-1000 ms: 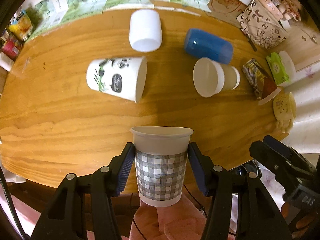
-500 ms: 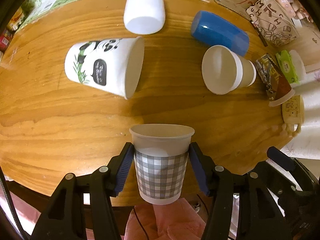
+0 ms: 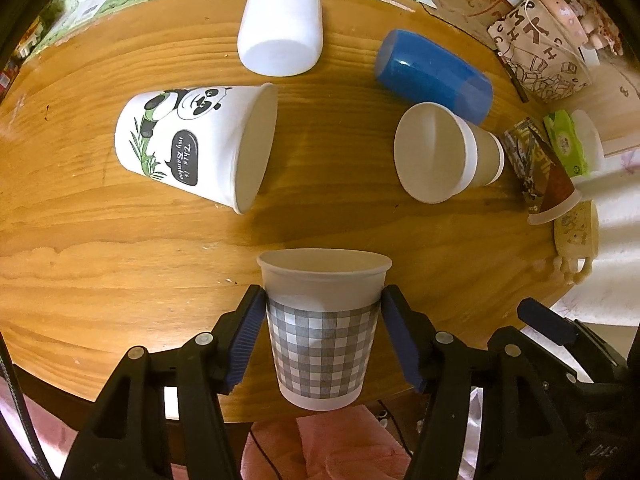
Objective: Flip cup upright
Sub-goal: 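Set the gingham cup on its base and open the left tool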
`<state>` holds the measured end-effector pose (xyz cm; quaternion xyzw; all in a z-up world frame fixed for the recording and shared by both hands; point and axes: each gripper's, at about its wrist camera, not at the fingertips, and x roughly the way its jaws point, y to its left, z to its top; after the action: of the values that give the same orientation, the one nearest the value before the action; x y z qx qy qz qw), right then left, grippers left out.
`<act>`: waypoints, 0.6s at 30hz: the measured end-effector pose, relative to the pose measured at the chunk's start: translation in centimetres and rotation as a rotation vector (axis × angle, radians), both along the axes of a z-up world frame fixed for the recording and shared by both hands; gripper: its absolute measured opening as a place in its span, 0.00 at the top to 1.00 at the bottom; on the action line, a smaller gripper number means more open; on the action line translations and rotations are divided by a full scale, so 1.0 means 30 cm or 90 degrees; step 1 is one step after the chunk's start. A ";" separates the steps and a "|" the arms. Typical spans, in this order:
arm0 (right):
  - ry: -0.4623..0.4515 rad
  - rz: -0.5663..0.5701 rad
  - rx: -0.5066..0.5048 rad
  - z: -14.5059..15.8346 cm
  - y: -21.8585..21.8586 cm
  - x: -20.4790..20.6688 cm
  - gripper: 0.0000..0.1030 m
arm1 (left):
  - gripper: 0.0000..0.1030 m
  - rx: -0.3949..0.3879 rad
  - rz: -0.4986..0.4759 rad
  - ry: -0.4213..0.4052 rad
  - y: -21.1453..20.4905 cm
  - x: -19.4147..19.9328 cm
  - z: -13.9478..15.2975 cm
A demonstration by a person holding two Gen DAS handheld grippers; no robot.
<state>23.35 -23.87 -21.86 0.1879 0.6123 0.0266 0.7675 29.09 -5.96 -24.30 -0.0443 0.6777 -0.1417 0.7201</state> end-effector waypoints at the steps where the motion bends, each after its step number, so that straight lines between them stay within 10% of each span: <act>1: 0.001 0.000 0.000 0.000 0.000 0.000 0.21 | 0.37 -0.002 0.001 0.002 0.000 -0.001 0.000; 18: -0.005 0.000 0.007 0.015 0.010 0.015 0.20 | 0.26 -0.067 0.011 -0.031 0.054 -0.022 0.063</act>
<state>23.79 -23.57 -21.42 0.1923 0.6092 0.0305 0.7687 28.42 -4.33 -22.41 -0.0844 0.6514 -0.1720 0.7342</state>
